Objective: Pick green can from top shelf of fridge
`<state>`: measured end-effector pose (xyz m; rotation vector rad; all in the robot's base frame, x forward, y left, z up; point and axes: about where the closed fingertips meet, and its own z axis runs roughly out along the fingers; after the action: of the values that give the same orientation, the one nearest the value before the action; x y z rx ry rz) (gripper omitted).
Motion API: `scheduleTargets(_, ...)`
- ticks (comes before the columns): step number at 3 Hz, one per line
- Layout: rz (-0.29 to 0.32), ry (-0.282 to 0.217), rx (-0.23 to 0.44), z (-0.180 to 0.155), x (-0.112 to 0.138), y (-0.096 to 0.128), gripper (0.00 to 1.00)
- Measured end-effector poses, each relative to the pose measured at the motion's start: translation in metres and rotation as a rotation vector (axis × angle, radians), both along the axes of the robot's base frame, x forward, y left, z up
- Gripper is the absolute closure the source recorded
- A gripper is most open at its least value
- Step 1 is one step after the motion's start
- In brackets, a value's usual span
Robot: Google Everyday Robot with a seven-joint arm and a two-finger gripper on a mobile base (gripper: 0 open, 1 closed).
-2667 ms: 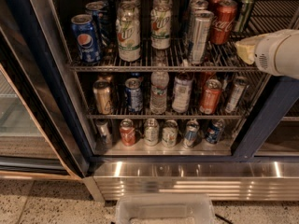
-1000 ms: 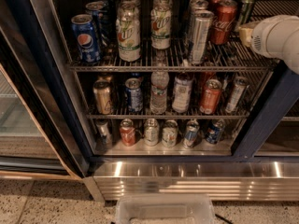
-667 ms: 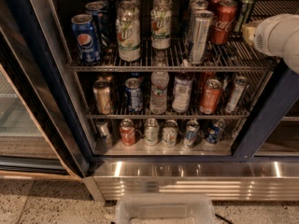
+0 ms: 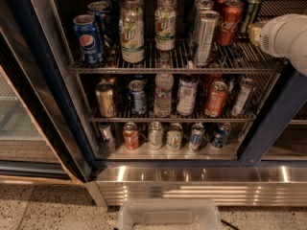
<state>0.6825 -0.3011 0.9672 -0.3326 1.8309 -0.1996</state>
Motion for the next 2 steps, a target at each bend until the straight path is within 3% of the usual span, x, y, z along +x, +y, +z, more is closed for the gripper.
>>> scheduleTargets(1, 0.000, 0.000, 0.000, 0.0000, 0.0000, 0.0000, 0.77)
scheduleTargets(2, 0.000, 0.000, 0.000, 0.0001, 0.0000, 0.0000, 0.66)
